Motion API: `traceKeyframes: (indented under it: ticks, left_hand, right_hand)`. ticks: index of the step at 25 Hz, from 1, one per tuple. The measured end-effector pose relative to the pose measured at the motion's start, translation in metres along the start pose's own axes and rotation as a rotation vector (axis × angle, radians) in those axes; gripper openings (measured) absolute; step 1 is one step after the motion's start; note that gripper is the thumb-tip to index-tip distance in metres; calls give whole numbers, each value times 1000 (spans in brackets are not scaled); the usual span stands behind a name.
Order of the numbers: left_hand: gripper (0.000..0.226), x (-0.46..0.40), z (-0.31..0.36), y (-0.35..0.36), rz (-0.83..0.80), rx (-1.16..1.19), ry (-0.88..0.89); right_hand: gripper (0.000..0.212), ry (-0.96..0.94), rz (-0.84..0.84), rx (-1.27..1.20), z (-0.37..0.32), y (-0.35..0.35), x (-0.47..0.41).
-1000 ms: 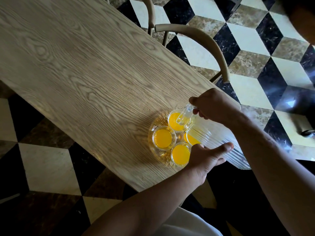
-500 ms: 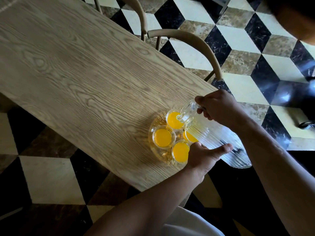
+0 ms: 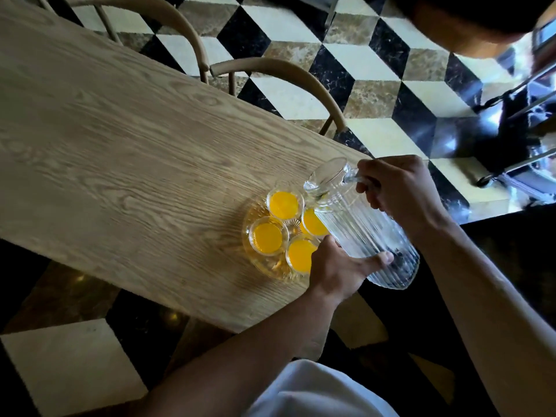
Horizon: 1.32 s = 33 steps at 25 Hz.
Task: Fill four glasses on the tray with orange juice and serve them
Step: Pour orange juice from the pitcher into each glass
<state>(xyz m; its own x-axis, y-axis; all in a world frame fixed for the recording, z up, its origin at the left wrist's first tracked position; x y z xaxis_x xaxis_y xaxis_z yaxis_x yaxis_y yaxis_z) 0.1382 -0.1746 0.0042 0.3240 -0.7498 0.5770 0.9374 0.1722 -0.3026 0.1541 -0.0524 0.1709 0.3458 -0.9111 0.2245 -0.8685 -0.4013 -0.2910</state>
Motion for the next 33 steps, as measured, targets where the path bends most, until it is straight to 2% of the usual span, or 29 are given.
traceKeyframes:
  ticks: [3,7,12,17,23,29,32,33]
  left_hand:
    - [81,9,1,6,-41,-43,54]
    - [75,27,4,5,-55,-80,88]
    - [70,59,12,6,-42,-160,168]
    - [65,97,0,0,-51,-81,165]
    - [105,144,-29,-42,92,-97,141]
    - [86,167,-57,-104,201,-108,79]
    - [110,160,-67,-138,209,-117,74]
    - [110,157,-70,-152,206,-115,66]
  right_hand:
    - [37,0,67,-78,-2,-18,22]
    - [34,-9,126,-150,0,-37,47]
    - [35,-17,126,-158,-1,-58,78]
    - [36,-15,17,-231,-3,-62,109]
    - [39,-24,-184,-317,-12,-16,141]
    - [40,-48,-309,-376,-33,46,158]
    - [40,-83,-352,-381,-42,75,154]
    - [40,-83,-365,-392,-44,86,153]
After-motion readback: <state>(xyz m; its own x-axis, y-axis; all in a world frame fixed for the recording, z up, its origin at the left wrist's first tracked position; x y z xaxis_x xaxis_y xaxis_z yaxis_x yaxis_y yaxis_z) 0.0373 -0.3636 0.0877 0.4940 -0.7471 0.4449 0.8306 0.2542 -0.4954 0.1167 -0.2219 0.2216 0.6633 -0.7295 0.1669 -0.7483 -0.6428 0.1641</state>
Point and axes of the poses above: each hand's wrist, its own x-axis away from the middle knuckle, its own y-axis out of the palm, z = x × y, the point moved 8 cm from there along -x, towards the middle knuckle, and after that the axes turned 15 degrees about -x, right-handed, at the moved point
